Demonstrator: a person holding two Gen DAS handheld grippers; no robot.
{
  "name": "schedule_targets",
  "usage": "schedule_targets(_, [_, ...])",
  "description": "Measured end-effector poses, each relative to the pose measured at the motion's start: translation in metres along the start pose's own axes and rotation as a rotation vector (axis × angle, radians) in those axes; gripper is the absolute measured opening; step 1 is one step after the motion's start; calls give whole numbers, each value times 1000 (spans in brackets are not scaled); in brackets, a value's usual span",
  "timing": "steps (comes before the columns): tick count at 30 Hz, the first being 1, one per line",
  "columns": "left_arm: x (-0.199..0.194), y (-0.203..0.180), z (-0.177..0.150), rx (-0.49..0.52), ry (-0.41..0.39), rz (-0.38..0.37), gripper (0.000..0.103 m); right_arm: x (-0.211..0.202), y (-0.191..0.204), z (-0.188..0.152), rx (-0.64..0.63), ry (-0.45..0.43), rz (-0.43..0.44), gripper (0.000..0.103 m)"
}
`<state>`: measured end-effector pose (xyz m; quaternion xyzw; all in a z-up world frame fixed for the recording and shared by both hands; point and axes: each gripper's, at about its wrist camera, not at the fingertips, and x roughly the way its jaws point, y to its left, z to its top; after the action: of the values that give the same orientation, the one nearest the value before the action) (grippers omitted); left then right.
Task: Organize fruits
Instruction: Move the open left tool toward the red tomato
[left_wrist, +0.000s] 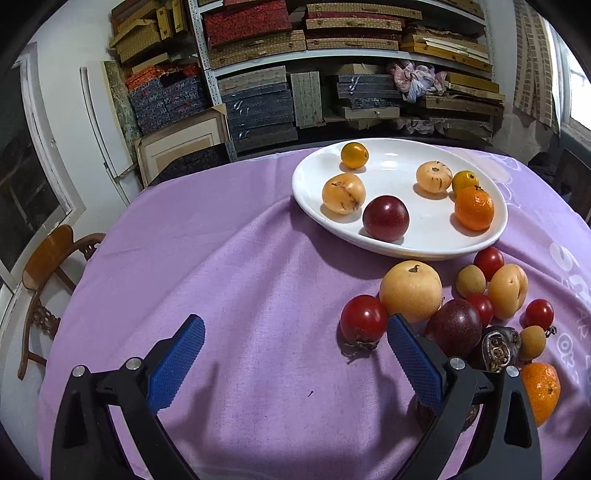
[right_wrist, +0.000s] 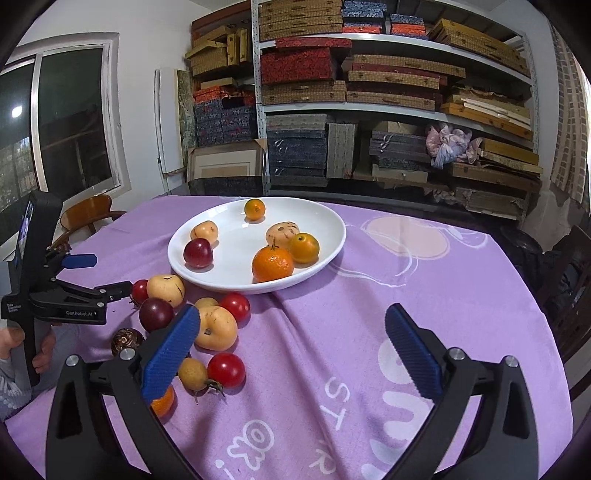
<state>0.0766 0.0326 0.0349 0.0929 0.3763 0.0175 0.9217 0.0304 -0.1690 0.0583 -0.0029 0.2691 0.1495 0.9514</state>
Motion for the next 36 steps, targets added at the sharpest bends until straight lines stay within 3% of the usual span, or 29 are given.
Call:
schedule_targets(6, [20,-11,-2,48,35,20,100,12,-5,2,34,41,11,99])
schedule_targets(13, [35,9,-2,-45,108,5,100,15,1,0,17,58,13,99])
schedule_targets(18, [45,25,-1,-137,157,-48,100,16,1,0,16,60,15,99])
schedule_targets(24, [30,13,8,-109,68,-148,99,15,5,0,-3,58,13,99])
schedule_targets(36, [35,13,14,-74,37,-119,97,17,10,-2,-17,76,27,99])
